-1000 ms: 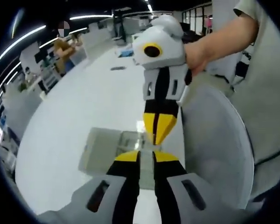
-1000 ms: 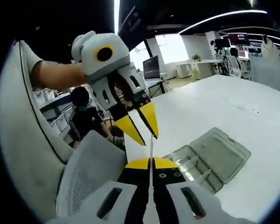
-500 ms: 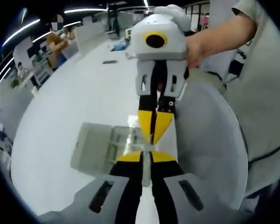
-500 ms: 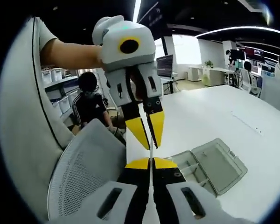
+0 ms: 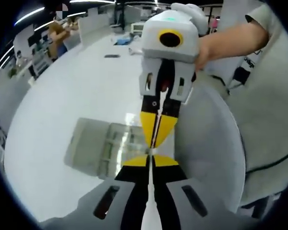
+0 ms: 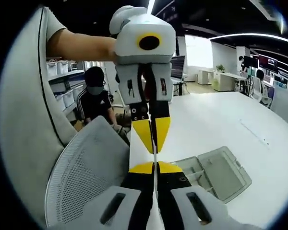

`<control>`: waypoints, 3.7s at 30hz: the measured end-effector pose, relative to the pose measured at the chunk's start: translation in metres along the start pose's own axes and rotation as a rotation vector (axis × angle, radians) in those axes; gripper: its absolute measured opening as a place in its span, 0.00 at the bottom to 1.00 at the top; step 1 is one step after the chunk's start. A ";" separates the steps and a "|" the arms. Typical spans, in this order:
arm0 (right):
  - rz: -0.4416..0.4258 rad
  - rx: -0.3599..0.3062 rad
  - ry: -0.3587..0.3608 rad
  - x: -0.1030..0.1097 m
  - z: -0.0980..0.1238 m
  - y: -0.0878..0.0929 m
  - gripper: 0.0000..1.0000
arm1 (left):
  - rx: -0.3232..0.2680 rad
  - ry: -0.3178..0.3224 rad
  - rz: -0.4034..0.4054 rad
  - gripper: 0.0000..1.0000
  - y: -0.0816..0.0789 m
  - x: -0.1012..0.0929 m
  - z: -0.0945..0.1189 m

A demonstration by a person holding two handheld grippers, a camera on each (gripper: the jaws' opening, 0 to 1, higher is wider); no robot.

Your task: Insert the divider into the dual guide fixture by aligning both edges with the guide slots and pushing it downward to the bottom, including one-sided entry, uneven engagement, binding, and posture correction.

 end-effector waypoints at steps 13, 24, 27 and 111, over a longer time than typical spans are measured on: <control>-0.008 -0.005 -0.001 0.002 -0.006 0.007 0.00 | 0.065 0.034 0.005 0.00 0.001 -0.002 -0.006; -0.033 -0.047 -0.016 0.004 -0.008 0.009 0.00 | 0.094 0.040 0.020 0.00 0.001 -0.003 -0.006; -0.024 -0.037 -0.015 0.005 -0.009 0.009 0.00 | 0.102 0.029 -0.004 0.00 0.001 -0.005 -0.006; -0.163 0.094 0.159 -0.003 0.005 0.054 0.48 | 0.389 -0.069 -0.086 0.00 0.032 0.039 -0.039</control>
Point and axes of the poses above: the point that each gripper's makers call its tool centre point, and the gripper's own axes: z roughly backward along the fingers, x roughly to its left, y roughly out of its underside, the point moved 4 cm from there along z, roughly backward along the fingers, and after that the axes turned 14 degrees about x, right-handed, at the moved point
